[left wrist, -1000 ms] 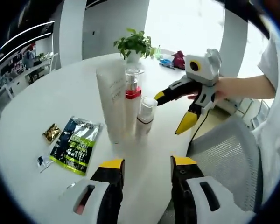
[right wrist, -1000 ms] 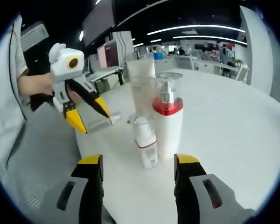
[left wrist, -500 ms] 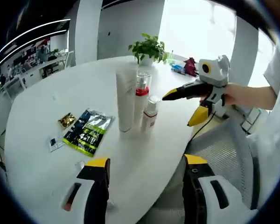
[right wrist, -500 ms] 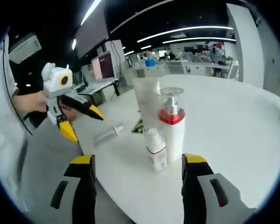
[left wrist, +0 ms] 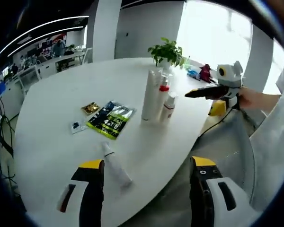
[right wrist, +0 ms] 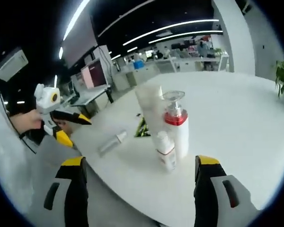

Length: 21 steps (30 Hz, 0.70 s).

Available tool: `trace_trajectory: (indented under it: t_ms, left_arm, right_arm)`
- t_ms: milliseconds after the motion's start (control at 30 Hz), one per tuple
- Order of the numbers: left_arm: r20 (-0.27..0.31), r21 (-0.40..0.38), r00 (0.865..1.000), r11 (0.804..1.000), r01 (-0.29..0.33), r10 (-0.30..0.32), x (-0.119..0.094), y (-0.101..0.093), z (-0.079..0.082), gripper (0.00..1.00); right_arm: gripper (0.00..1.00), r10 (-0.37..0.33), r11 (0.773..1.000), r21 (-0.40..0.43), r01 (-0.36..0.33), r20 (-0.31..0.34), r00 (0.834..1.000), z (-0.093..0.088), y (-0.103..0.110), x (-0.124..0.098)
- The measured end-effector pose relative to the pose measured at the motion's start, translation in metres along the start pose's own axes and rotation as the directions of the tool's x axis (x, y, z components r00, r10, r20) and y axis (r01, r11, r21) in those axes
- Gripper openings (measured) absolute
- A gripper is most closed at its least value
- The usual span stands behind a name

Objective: Arrange the skincare products in the storage area until every visible bottle or jar stands upright without overlapping.

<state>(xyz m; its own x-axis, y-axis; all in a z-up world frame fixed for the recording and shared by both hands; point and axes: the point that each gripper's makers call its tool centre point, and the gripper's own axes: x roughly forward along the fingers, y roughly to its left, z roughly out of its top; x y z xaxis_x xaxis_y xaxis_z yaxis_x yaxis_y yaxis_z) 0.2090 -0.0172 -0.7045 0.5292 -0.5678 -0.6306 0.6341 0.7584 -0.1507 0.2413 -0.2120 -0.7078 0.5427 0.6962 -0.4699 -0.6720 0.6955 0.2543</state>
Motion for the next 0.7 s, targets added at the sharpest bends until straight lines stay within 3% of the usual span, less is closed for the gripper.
trace_trajectory:
  t_ms: [200, 467, 700]
  left_arm:
    - [0.023, 0.002, 1.000, 1.000, 0.005, -0.005, -0.023, 0.010, -0.010, 0.77]
    - [0.001, 0.005, 1.000, 1.000, 0.003, -0.003, -0.043, 0.028, -0.035, 0.82]
    - [0.032, -0.038, 0.999, 0.999, -0.002, 0.003, -0.060, 0.038, -0.048, 0.86]
  right_arm:
    - [0.98, -0.035, 0.999, 0.018, 0.036, -0.022, 0.999, -0.002, 0.012, 0.004]
    - [0.99, -0.088, 0.995, 0.041, 0.089, -0.012, 0.996, 0.001, 0.024, 0.000]
    - [0.99, -0.119, 0.991, 0.055, 0.120, -0.023, 0.993, -0.005, 0.031, -0.004]
